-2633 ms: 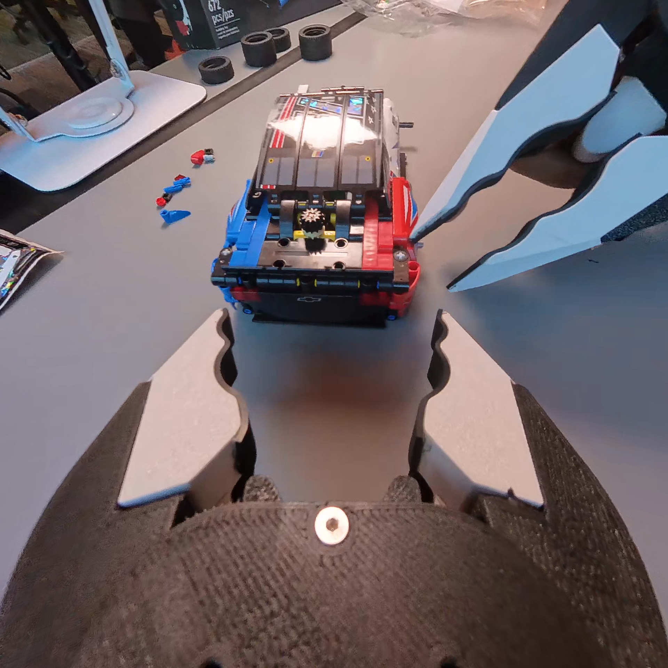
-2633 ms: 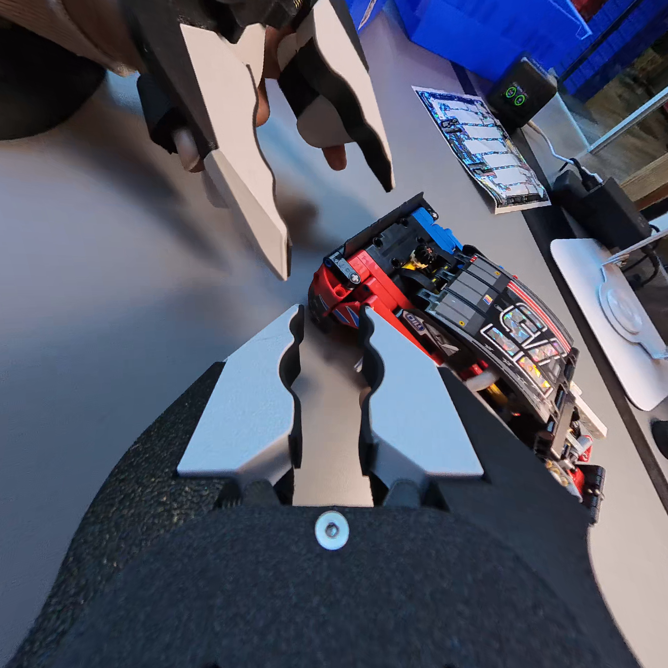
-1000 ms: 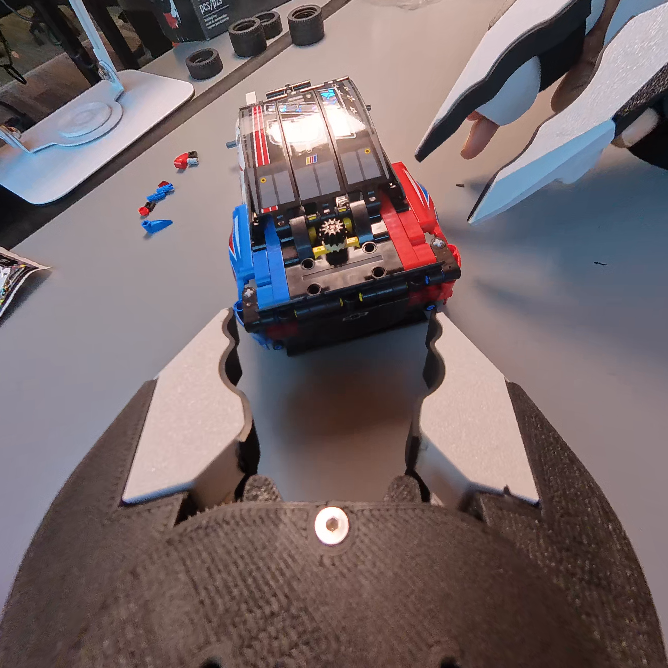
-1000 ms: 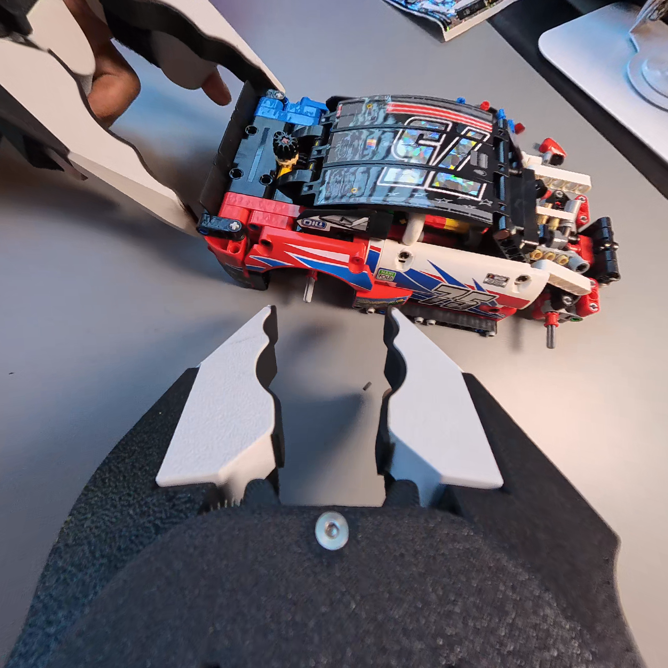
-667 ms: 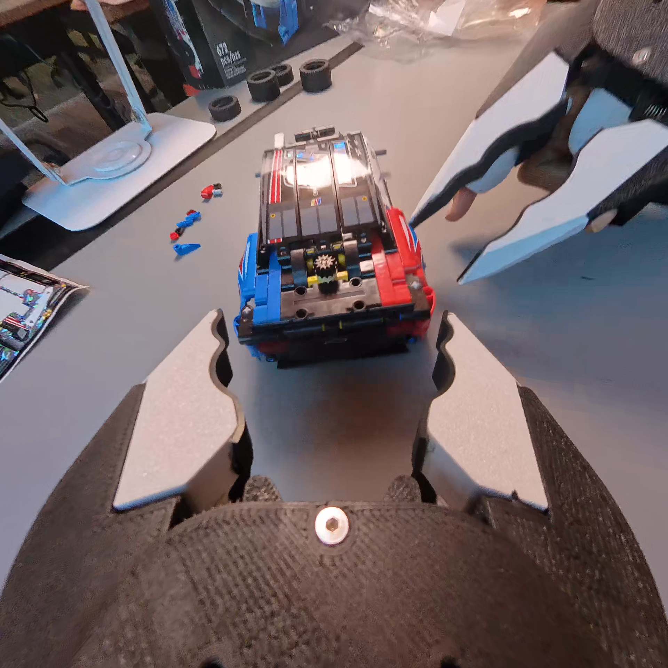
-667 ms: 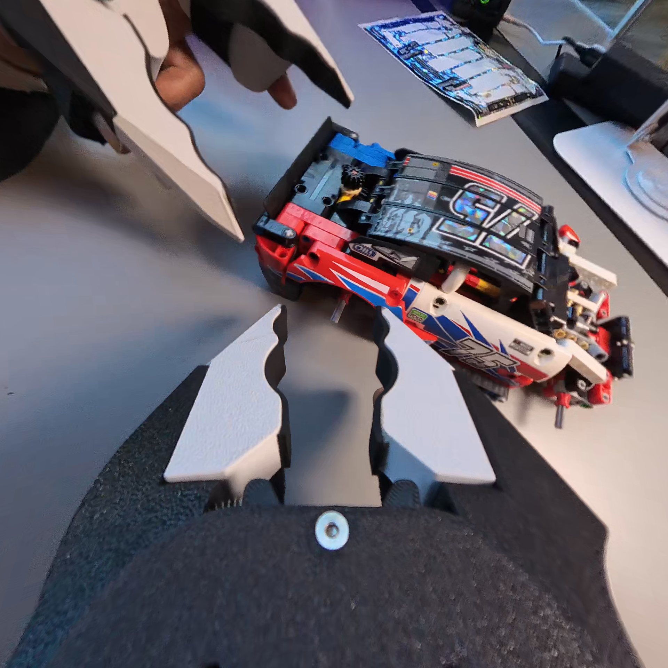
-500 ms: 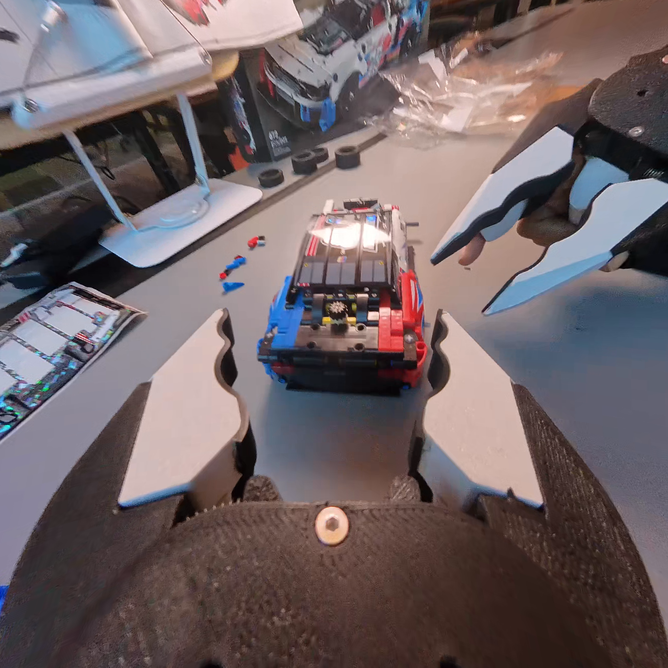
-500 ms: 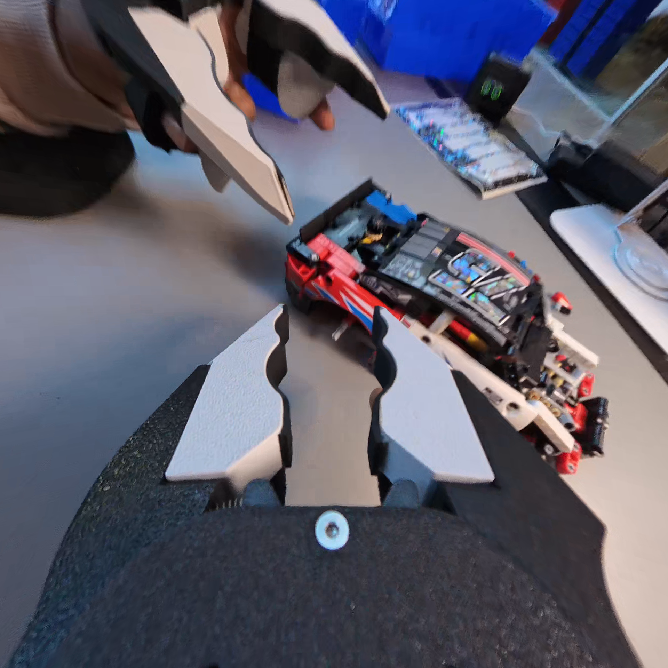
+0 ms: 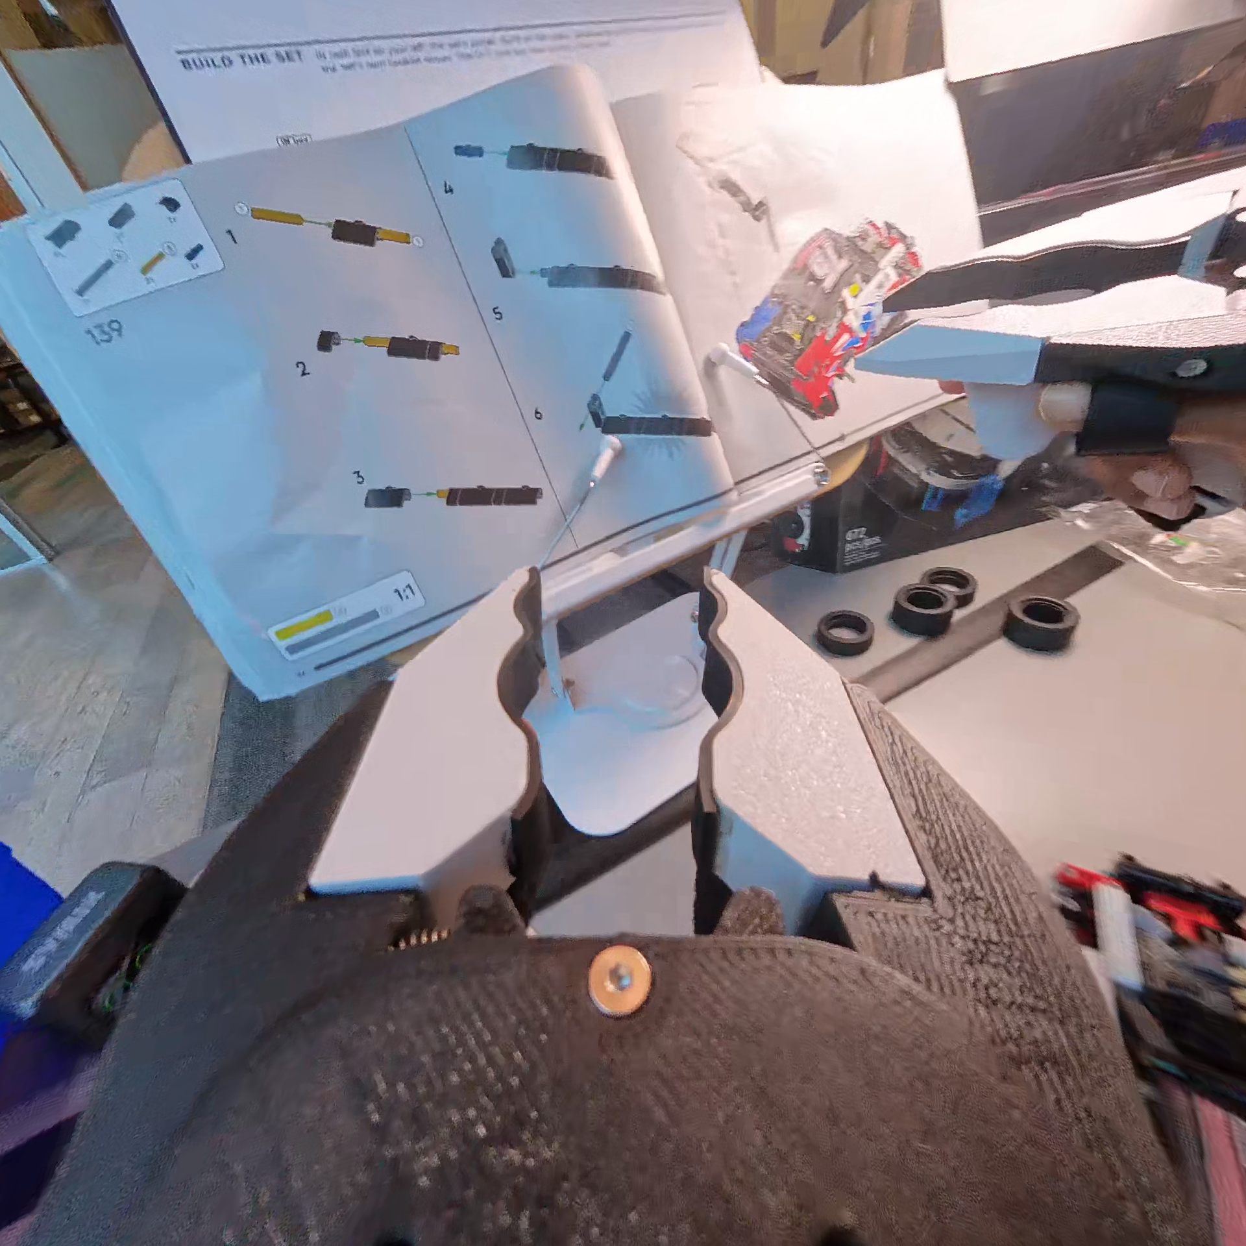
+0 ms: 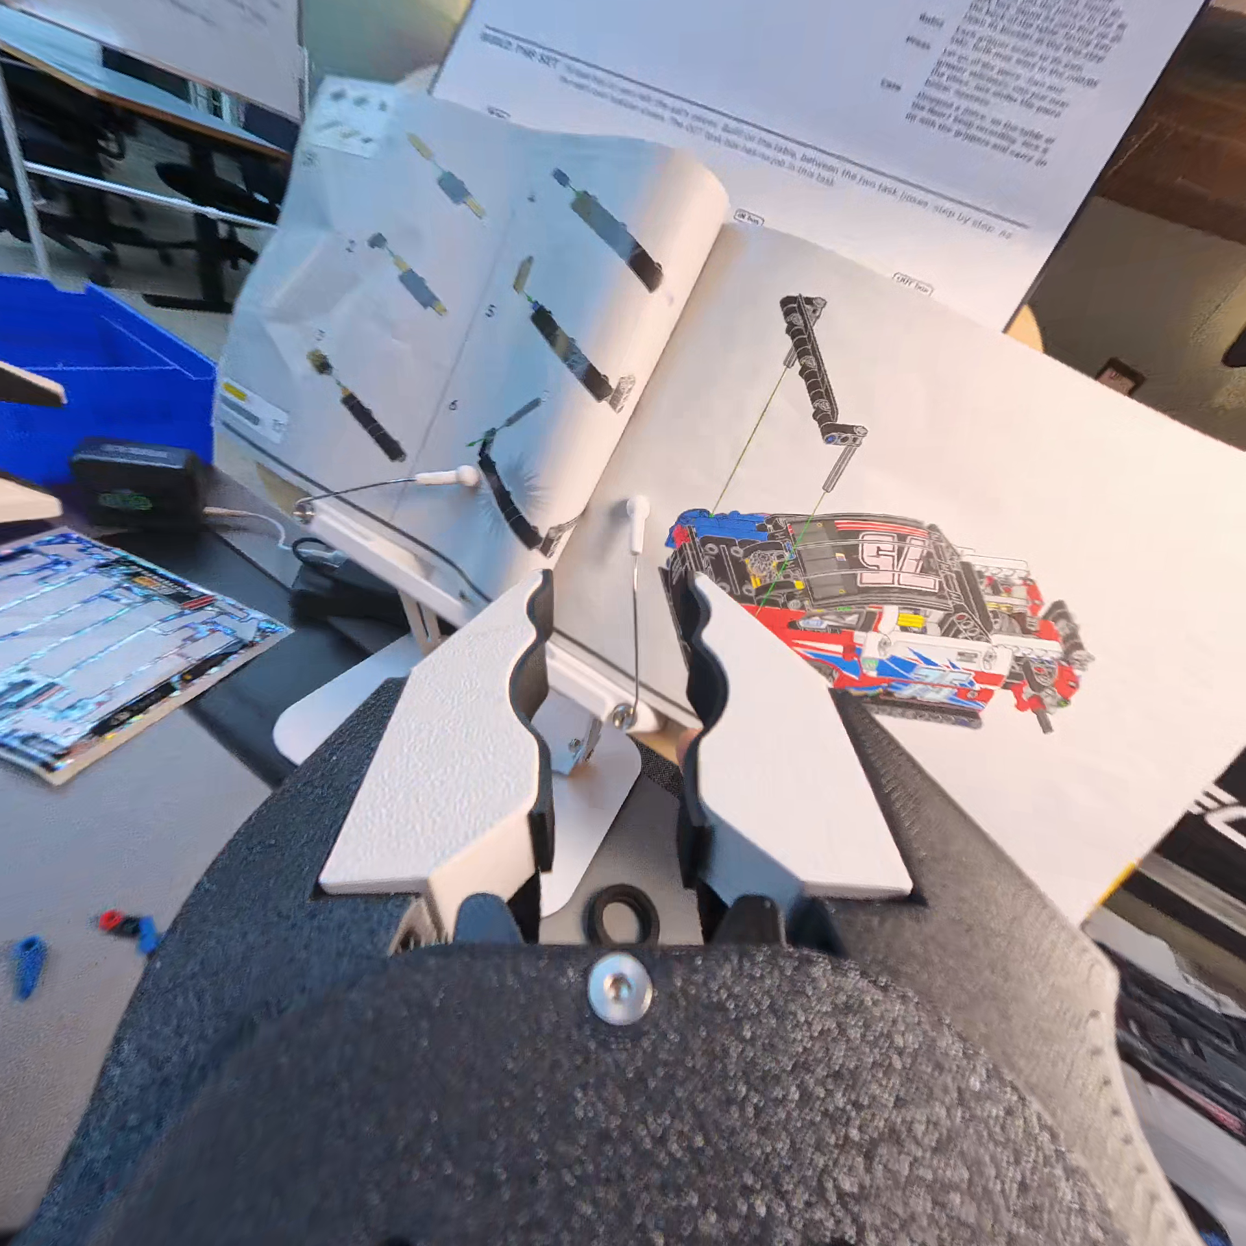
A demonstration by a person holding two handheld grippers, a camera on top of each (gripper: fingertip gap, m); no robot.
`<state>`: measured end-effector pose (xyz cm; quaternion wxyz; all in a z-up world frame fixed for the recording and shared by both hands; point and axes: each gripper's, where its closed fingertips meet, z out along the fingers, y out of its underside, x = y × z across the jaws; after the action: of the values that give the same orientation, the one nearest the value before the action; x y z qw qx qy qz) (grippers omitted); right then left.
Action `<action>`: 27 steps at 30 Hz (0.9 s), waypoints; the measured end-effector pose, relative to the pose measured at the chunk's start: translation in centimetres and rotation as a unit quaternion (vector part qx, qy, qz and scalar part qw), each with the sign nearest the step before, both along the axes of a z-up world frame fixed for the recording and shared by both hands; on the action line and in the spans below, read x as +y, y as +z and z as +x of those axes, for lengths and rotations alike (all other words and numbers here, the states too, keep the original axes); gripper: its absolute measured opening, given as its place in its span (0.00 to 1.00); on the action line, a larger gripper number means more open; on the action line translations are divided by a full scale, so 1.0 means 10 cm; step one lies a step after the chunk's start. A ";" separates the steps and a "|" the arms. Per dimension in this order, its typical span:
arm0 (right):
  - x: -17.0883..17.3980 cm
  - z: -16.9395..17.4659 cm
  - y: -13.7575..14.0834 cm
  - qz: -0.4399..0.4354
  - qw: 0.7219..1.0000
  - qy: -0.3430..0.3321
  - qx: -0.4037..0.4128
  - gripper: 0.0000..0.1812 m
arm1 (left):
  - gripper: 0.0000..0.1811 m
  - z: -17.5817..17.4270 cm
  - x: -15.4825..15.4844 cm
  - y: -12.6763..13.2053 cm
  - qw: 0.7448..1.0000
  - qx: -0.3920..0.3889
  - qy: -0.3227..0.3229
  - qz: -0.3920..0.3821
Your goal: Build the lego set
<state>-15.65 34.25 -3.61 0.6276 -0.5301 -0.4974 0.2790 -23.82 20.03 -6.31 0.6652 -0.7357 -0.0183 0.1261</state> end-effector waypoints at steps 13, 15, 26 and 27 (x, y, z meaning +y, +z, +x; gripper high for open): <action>0.48 -0.39 -0.26 0.002 1.000 -0.019 -0.017 0.00 | 0.00 -0.69 0.90 -0.24 0.982 0.173 0.058 -0.051; 0.56 -0.30 -0.25 -0.001 0.999 -0.034 -0.012 0.00 | 0.00 -0.72 0.87 -0.22 0.988 0.136 0.054 -0.043; 0.83 0.27 -0.77 -0.180 0.980 -0.067 0.056 0.03 | 0.01 -1.04 0.48 -0.35 0.951 -0.269 0.071 0.137; 0.82 0.29 -0.81 -0.198 0.976 -0.060 0.069 0.03 | 0.01 -1.05 0.46 -0.38 0.937 -0.304 0.069 0.154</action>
<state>-12.75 42.41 -11.70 0.5583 -0.6520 -0.3550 0.3703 -34.31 24.59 -10.13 0.7230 -0.6240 -0.2896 -0.0630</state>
